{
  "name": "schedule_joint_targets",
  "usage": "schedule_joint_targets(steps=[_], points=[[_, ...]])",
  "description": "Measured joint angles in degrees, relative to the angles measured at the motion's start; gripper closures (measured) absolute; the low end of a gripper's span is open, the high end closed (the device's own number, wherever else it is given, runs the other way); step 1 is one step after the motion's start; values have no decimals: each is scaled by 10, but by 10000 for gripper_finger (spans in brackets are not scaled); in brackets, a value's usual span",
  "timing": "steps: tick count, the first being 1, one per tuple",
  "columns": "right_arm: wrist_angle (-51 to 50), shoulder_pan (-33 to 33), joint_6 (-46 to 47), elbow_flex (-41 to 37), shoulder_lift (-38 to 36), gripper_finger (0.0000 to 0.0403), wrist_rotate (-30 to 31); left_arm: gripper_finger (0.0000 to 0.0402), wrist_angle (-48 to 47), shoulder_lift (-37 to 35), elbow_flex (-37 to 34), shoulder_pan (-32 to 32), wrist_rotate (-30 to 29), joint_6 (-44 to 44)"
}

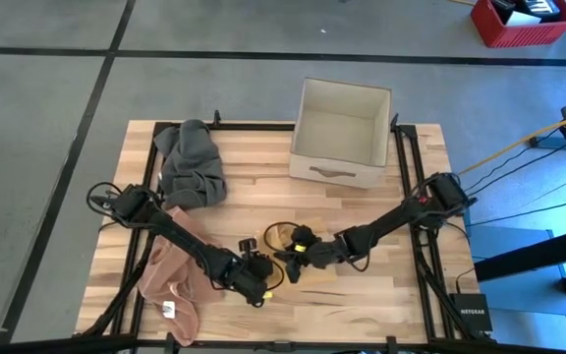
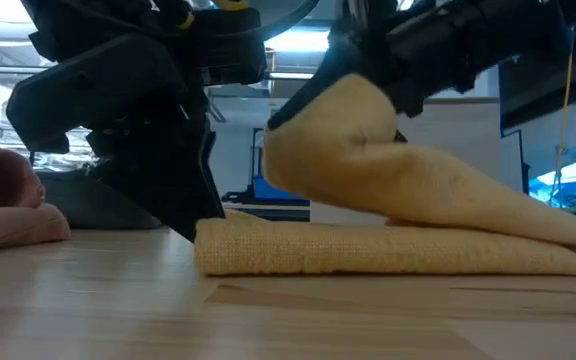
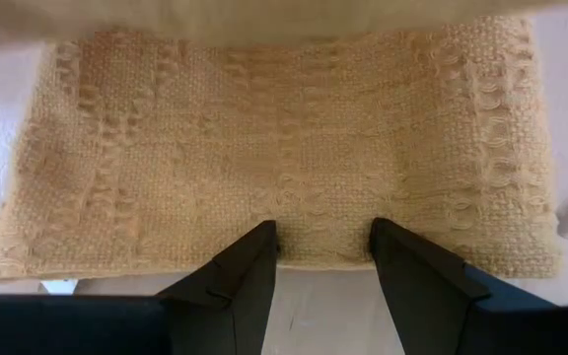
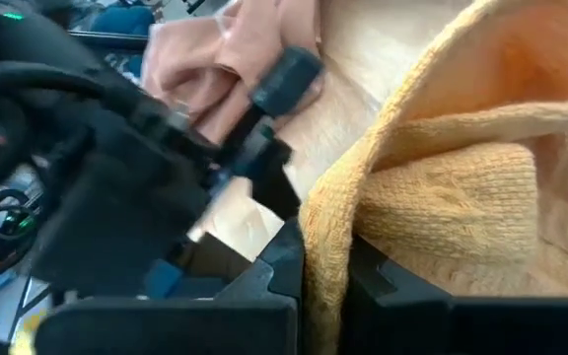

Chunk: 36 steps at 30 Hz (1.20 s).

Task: Fold towel
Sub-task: Fold the yellow towel

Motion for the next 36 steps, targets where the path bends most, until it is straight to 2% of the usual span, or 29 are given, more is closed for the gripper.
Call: schedule_joint_targets(steps=[6,11,13,18,23,25,26,28,31,36], points=[[5,1,18,0,14,360,-13,238,-1,0,0,0,0,0],[5,1,18,0,14,300,-21,238,-8,-5,2,0,5,0],[3,1,18,0,12,276,-22,238,-42,-15,9,-1,18,0],[6,-8,15,0,0,239,-42,238,-115,-65,30,-9,39,-16],[1,-14,-16,0,-21,231,-66,238,-144,-126,32,-24,45,-25],[-10,-14,-38,0,-32,231,-94,238,-135,-156,32,-25,45,-32],[-31,-14,-46,-1,-41,231,-113,238,-124,-168,32,-25,34,-36],[-81,-13,-69,-1,-66,231,-139,238,-88,-176,33,-28,-24,-31],[-166,2,-122,-1,-99,230,-128,238,-29,-169,28,-30,-90,14],[-237,44,-219,-3,-111,230,-66,238,-4,-132,15,-7,-91,43]])
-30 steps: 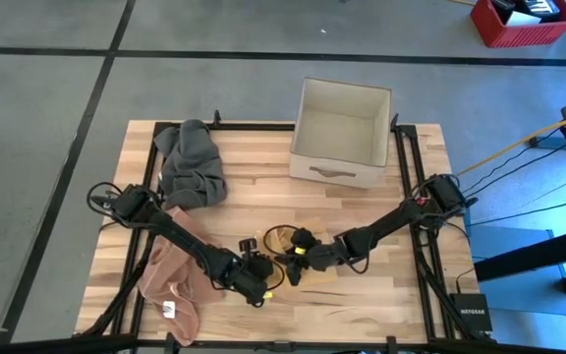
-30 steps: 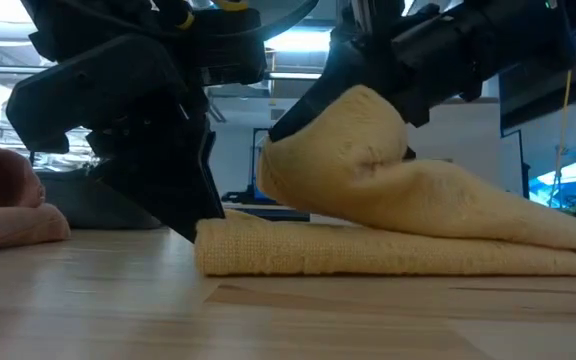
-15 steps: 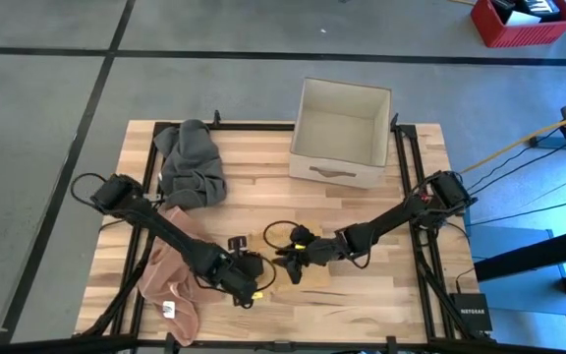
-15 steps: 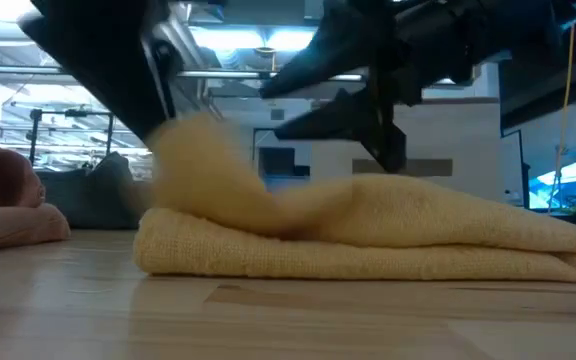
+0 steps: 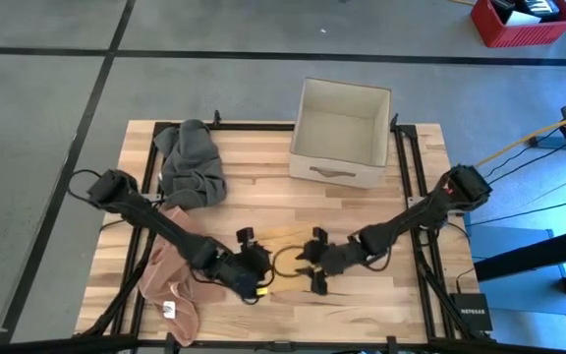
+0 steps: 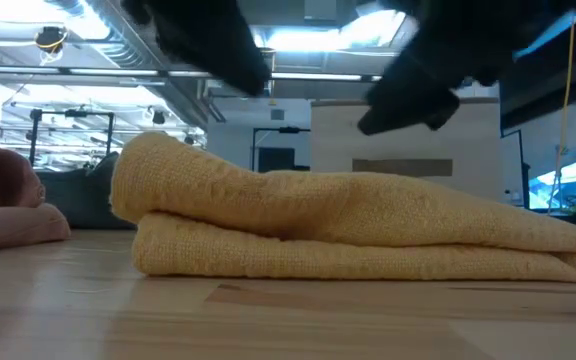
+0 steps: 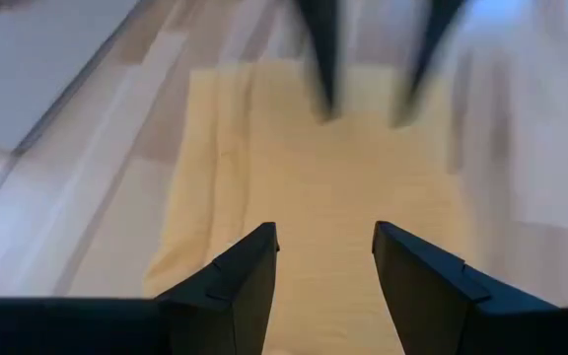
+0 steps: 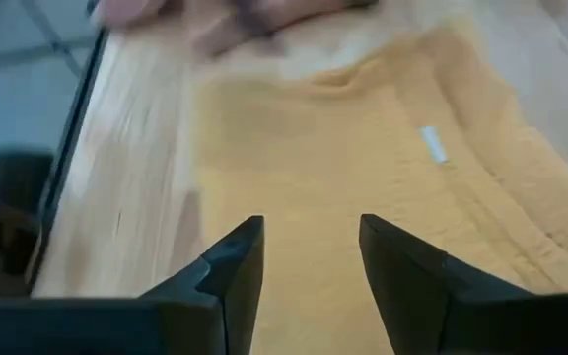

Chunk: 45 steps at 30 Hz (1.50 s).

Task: Fold towel
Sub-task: Fold the yellow towel

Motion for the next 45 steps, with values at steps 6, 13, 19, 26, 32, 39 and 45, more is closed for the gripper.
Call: schedule_joint_targets(steps=[6,13,19,26,32,39,45], points=[[13,37,-80,0,29,230,53,238,2,38,-2,42,104,4],[15,29,-72,0,101,230,58,238,-58,67,-1,87,131,19],[44,26,-48,2,143,230,35,238,-161,89,-1,116,4,-50],[42,26,-50,8,145,230,32,238,-163,66,32,99,26,-30],[-69,26,-65,56,131,230,21,238,-155,8,53,74,110,4],[-96,30,-79,83,122,230,26,238,-70,21,-13,117,253,32],[-100,30,-79,77,122,230,32,238,-6,22,-72,144,293,37]])
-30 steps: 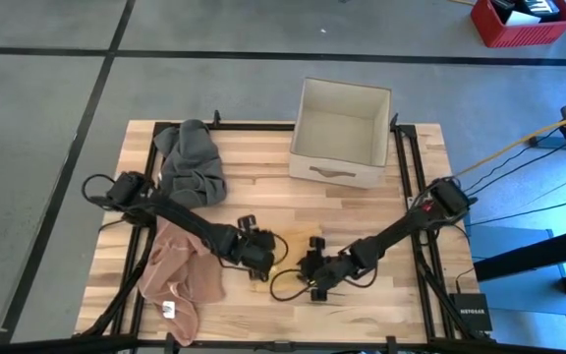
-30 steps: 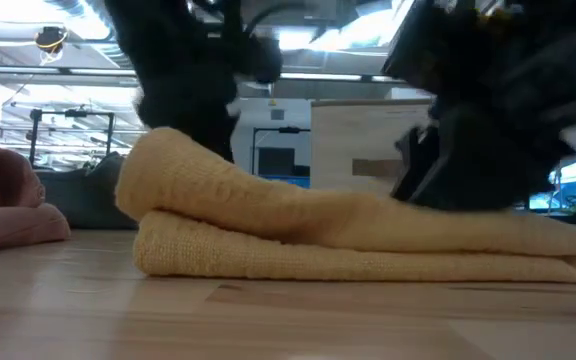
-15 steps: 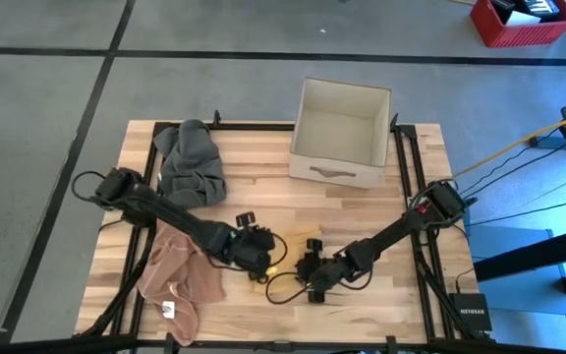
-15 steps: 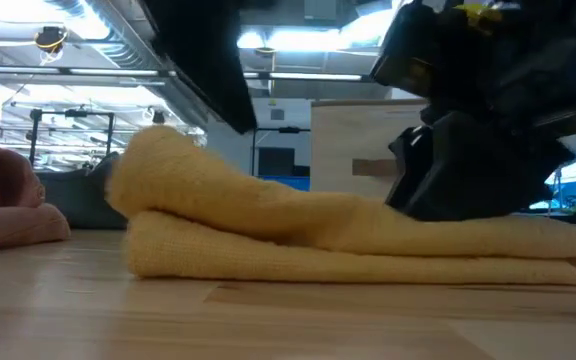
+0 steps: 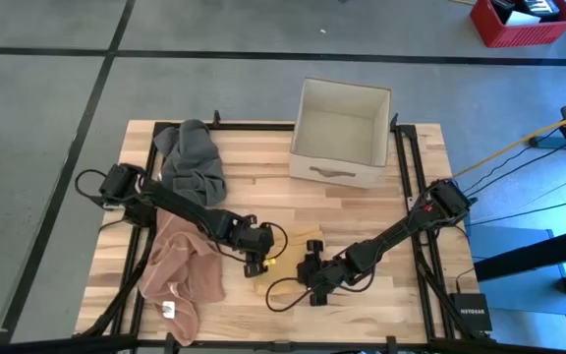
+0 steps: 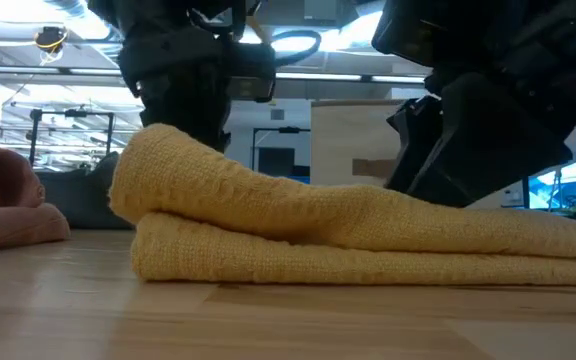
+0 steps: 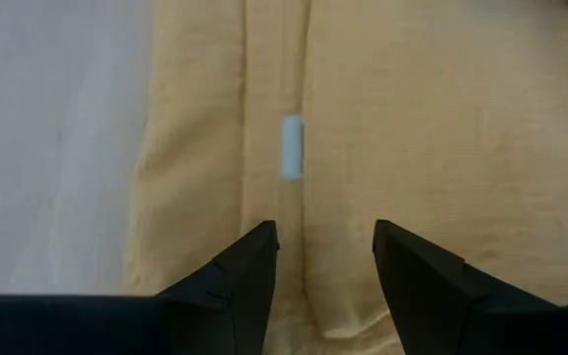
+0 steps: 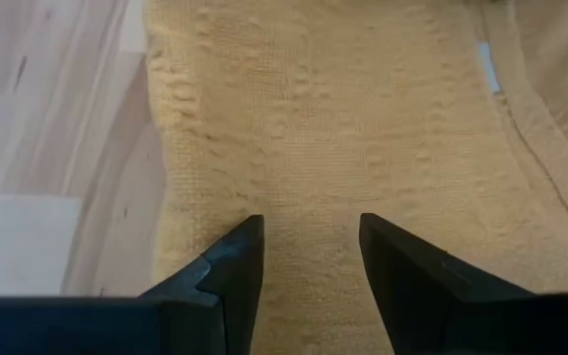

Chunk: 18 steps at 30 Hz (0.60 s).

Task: Fold towel
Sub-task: Fold the yellow towel

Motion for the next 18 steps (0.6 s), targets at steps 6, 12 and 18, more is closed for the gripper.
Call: schedule_joint_targets(steps=[6,12,18], points=[[2,0,0,0,0,230,9,238,40,0,-25,2,49,22],[3,-1,0,0,0,230,9,238,60,0,-32,3,64,18],[4,0,0,0,0,230,10,238,98,0,-32,6,98,32]])
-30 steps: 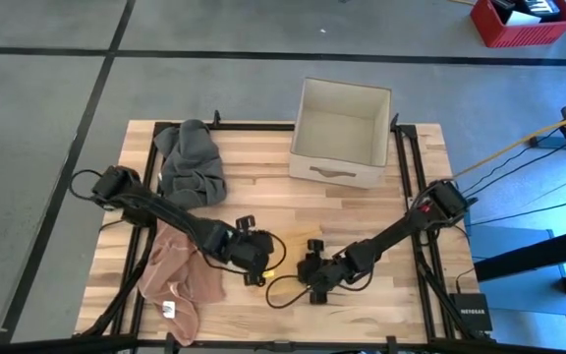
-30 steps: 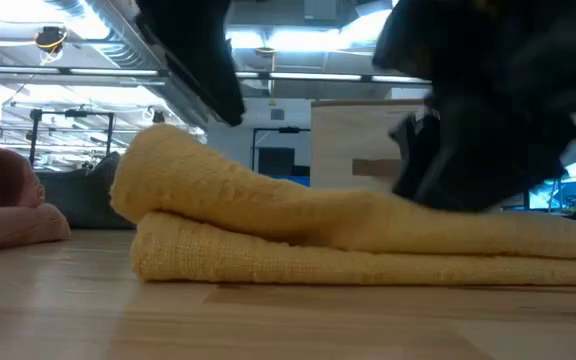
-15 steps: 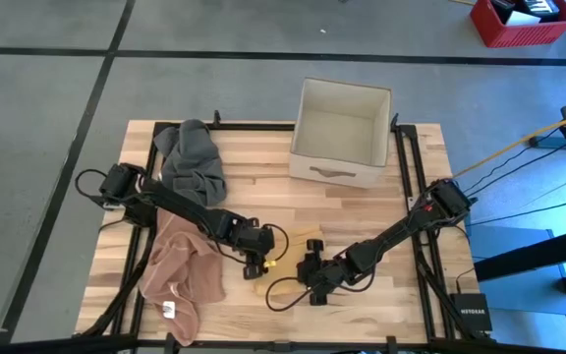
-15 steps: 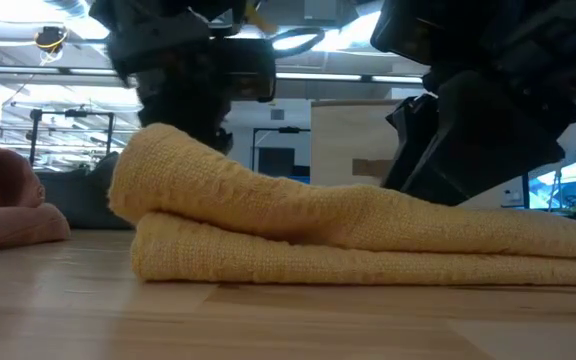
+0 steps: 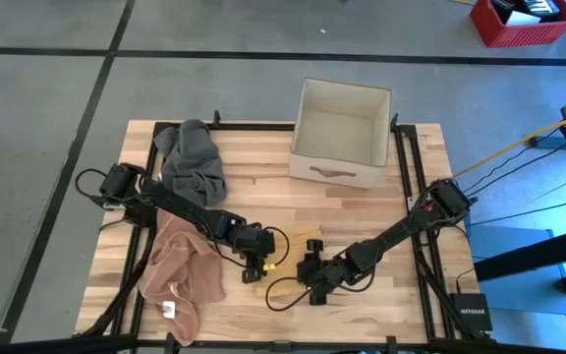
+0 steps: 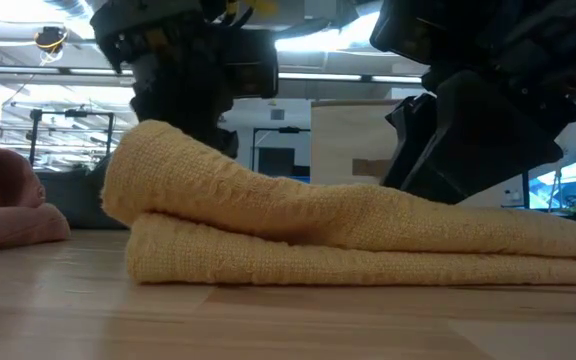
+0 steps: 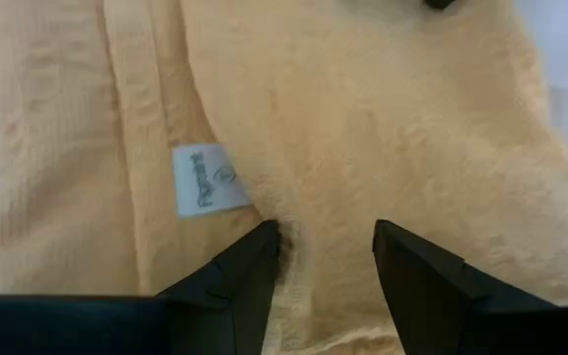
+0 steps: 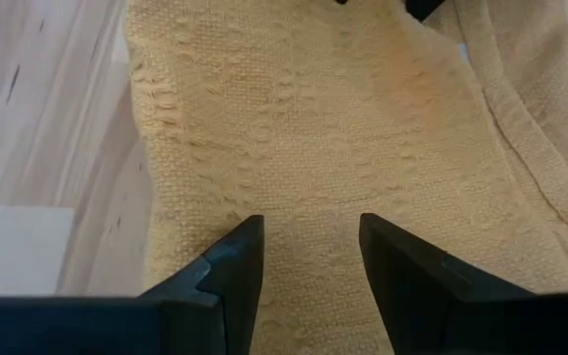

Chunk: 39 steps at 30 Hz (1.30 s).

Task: Fold towel
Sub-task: Fold the yellow towel

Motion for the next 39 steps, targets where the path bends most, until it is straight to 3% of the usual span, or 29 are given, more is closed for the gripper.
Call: schedule_joint_targets(steps=[7,17,22,32,39], points=[[0,0,0,0,0,230,0,254,-5,0,0,8,1,-5],[0,0,0,0,0,230,5,391,-31,0,0,12,-2,-8],[-1,0,0,0,0,230,12,394,-48,-12,9,1,-49,-19],[-1,0,0,0,0,230,14,398,-206,-26,79,-26,-215,-31],[-1,0,0,0,0,230,23,399,-228,-27,67,-10,-237,-30]])
